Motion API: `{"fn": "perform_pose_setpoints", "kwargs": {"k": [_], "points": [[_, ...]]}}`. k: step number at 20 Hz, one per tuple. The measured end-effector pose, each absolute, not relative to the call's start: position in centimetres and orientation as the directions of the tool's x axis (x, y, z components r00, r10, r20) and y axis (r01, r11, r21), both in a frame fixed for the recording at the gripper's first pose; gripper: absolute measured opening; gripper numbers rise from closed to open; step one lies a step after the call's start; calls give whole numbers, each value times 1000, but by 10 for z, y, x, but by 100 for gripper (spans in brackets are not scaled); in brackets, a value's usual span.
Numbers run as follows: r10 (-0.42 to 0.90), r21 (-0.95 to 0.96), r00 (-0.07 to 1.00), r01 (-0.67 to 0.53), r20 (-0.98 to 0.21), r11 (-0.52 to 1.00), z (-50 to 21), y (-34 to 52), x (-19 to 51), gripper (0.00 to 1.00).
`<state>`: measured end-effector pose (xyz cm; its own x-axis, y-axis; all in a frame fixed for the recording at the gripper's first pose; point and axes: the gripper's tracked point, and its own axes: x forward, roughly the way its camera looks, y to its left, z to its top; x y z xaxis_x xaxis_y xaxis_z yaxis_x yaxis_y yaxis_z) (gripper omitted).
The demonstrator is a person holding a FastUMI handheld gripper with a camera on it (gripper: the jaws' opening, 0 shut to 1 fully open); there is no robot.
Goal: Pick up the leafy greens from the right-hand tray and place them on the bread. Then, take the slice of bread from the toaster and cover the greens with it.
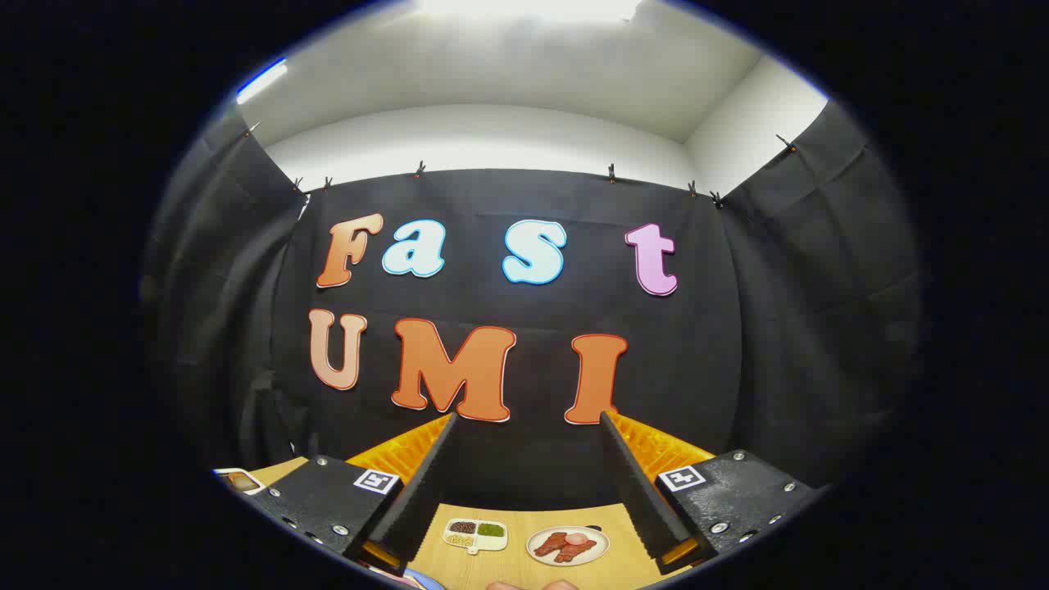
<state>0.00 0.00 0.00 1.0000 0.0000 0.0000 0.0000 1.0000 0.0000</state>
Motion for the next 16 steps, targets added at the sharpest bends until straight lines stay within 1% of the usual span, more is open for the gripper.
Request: {"fn": "perform_pose_setpoints", "kwargs": {"k": [5, 9, 12, 13, 16], "points": [[0, -9, 1000, 1, 18, 1000, 7, 3, 1, 99], [5, -7, 1000, -5, 7, 1000, 7, 3, 1, 99], [5, -26, 999, -4, 53, 1000, 22, 4, 2, 99], [-2, -30, 999, 4, 47, 1000, 19, 2, 2, 99], [24, -19, 1000, -24, 11, 1000, 1, 10, 1, 99]]}}
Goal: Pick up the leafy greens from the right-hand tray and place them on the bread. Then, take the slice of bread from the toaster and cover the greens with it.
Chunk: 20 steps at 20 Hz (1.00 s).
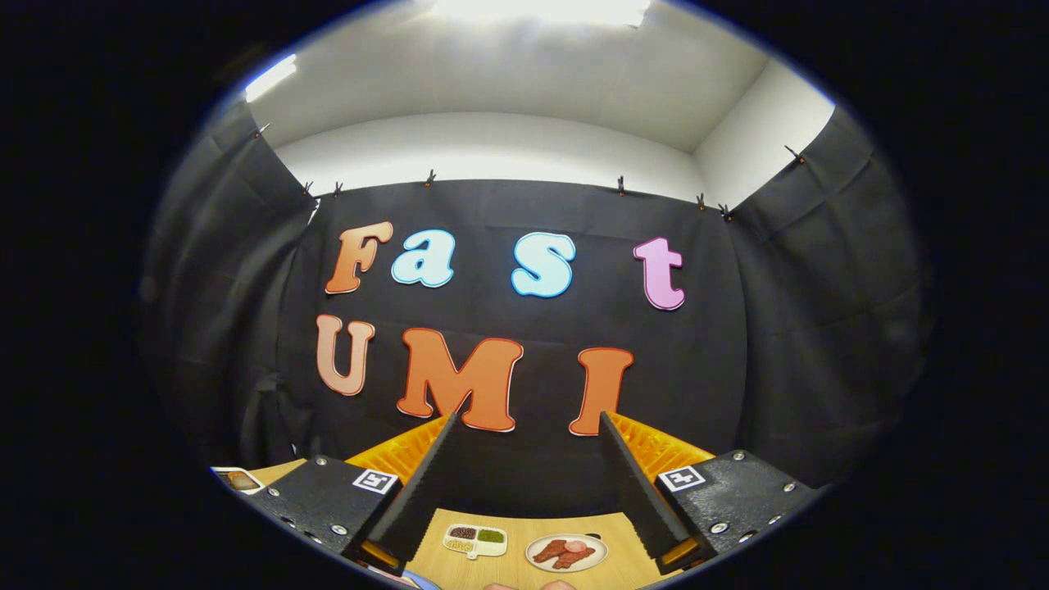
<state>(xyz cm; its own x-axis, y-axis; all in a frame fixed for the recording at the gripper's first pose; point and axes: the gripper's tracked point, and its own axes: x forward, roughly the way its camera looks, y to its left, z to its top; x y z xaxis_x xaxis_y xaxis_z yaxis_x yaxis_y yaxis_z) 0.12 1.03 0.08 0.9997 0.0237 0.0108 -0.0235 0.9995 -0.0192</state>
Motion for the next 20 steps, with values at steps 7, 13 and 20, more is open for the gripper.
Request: {"fn": "perform_pose_setpoints", "kwargs": {"k": [7, 13, 20], "points": [[38, -4, 978, -40, -206, 999, -82, 8, -1, 100], [59, -3, 893, -67, -447, 998, -177, 12, -17, 100], [102, 79, 719, -66, -688, 995, -267, 20, -46, 100]]}}
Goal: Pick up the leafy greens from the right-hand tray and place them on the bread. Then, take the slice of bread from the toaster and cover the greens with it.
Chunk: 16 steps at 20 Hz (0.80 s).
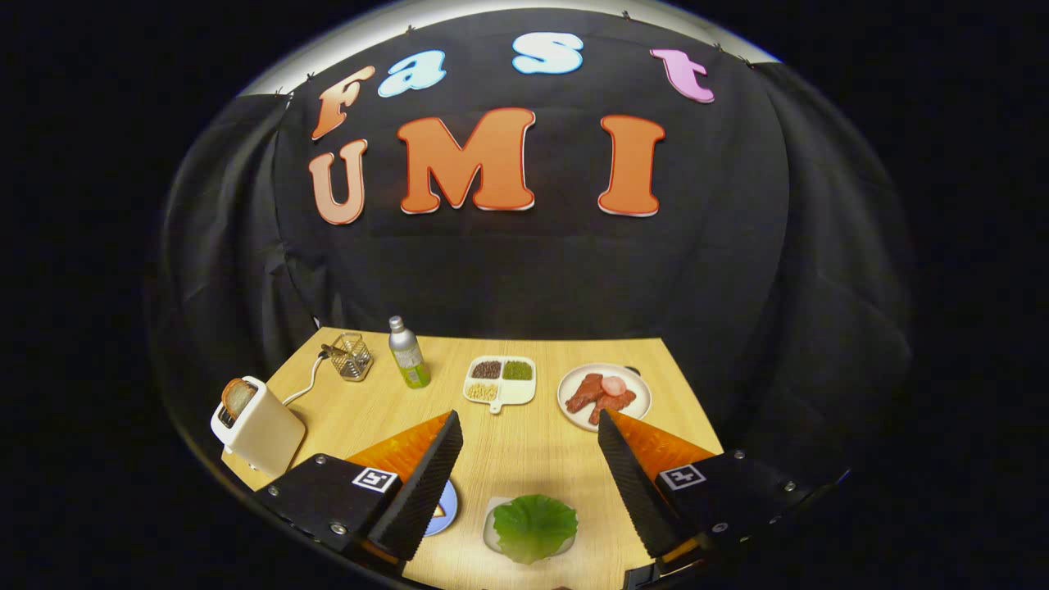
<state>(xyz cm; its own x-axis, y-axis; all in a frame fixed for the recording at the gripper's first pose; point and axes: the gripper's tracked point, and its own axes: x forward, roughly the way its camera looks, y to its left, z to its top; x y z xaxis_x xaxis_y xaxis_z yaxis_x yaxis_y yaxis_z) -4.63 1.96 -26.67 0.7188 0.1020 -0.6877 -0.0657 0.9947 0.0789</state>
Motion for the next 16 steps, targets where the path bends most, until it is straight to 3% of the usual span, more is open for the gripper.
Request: {"fn": "perform_pose_setpoints", "kwargs": {"k": [12, 16], "points": [[133, 138, 285, -2, -949, 990, -423, 25, -132, 97], [173, 178, 115, 32, -978, 984, -464, 36, -162, 89]]}}
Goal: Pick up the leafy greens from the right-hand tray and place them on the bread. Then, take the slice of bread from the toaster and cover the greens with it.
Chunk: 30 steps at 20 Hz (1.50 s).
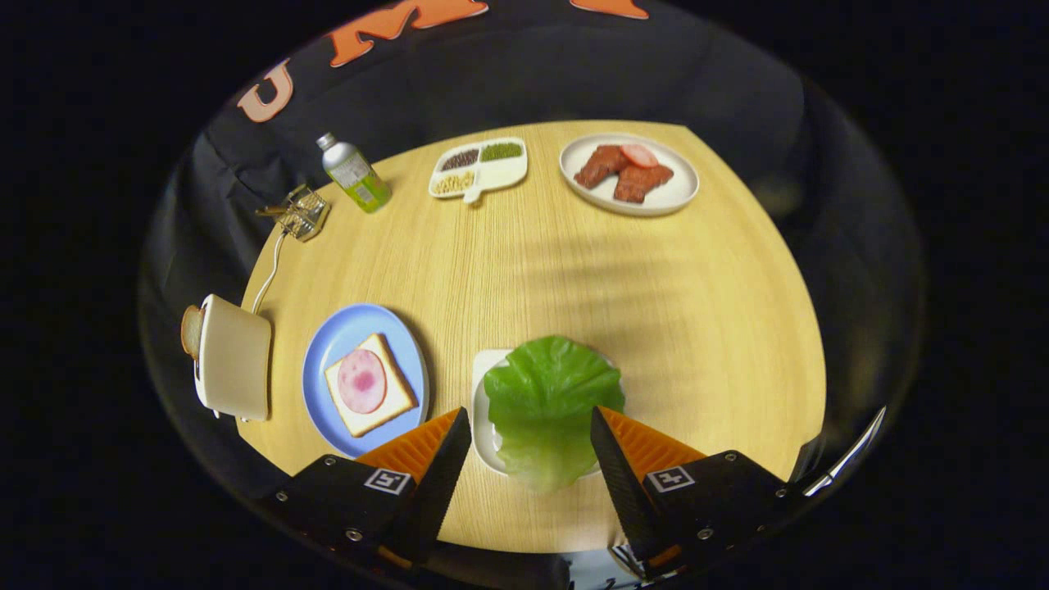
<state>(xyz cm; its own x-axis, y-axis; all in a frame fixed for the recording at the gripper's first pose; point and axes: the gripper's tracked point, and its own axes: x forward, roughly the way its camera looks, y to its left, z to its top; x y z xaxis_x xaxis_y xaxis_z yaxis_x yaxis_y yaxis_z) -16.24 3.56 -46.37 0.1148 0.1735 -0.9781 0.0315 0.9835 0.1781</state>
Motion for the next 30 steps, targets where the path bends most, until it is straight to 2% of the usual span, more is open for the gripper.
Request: {"fn": "perform_pose_setpoints", "kwargs": {"k": [7, 13, 17, 18, 19, 21, 23, 26, 30], "points": [[84, 84, 29, -20, -996, 996, -511, 27, -169, 86], [37, 37, 0, -34, -999, 999, -529, 29, -167, 75], [35, 35, 2, -49, -999, 998, -529, 29, -166, 57], [30, 30, 3, -29, -1000, 999, -530, 26, -165, 48], [30, 30, 2, -4, -1000, 1000, -529, 22, -164, 33], [37, 37, -3, 29, -999, 999, -530, 20, -164, 12], [60, 58, -24, 65, -998, 996, -527, 20, -166, 3], [100, 101, 16, 107, -995, 989, -504, 29, -156, 1], [144, 149, 69, 69, -987, 986, -470, 56, -142, 1]]}}
